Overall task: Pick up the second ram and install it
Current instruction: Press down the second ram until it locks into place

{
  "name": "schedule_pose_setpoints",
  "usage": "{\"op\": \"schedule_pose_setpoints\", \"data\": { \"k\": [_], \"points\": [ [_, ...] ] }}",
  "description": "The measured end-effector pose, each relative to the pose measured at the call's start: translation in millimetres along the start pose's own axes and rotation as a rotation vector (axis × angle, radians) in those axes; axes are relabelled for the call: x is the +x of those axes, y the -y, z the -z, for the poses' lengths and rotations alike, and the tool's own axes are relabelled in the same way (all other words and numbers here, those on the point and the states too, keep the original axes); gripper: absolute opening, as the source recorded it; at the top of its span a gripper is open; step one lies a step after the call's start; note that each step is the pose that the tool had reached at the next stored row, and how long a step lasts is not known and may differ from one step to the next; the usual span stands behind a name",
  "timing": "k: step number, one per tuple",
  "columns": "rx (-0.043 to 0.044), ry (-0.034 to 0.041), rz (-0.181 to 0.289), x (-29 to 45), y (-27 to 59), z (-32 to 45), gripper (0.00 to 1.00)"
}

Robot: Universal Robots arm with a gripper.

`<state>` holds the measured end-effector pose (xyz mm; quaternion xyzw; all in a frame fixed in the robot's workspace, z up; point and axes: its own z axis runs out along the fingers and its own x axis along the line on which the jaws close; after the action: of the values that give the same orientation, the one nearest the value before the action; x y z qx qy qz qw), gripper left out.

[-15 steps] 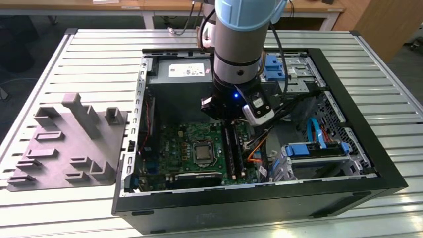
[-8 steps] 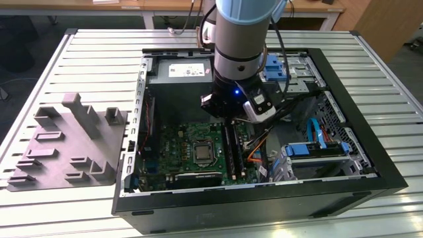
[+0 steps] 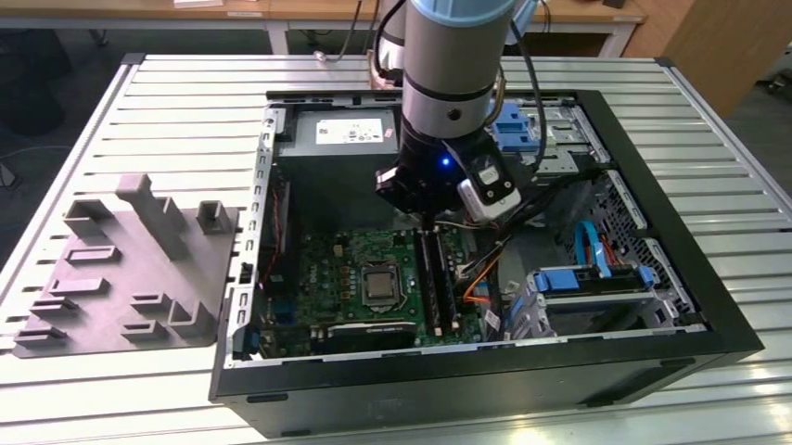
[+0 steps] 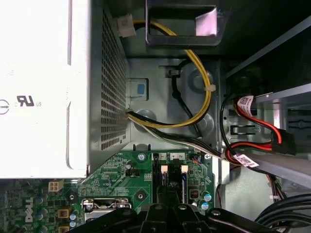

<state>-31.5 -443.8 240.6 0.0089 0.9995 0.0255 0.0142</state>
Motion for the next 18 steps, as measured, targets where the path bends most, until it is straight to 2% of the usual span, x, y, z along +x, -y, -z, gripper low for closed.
{"op": "schedule_pose_setpoints", "data": {
  "k": [4, 8, 18],
  "points": [
    [0.0005, -0.0001, 0.0, 0.1, 0.3, 0.2, 0.11],
    [0.0004, 0.0, 0.0, -0.1, 4.9, 0.3, 0.11],
    [0.0005, 0.0, 0.0, -0.5, 31.5, 1.7, 0.11]
  ]
}}
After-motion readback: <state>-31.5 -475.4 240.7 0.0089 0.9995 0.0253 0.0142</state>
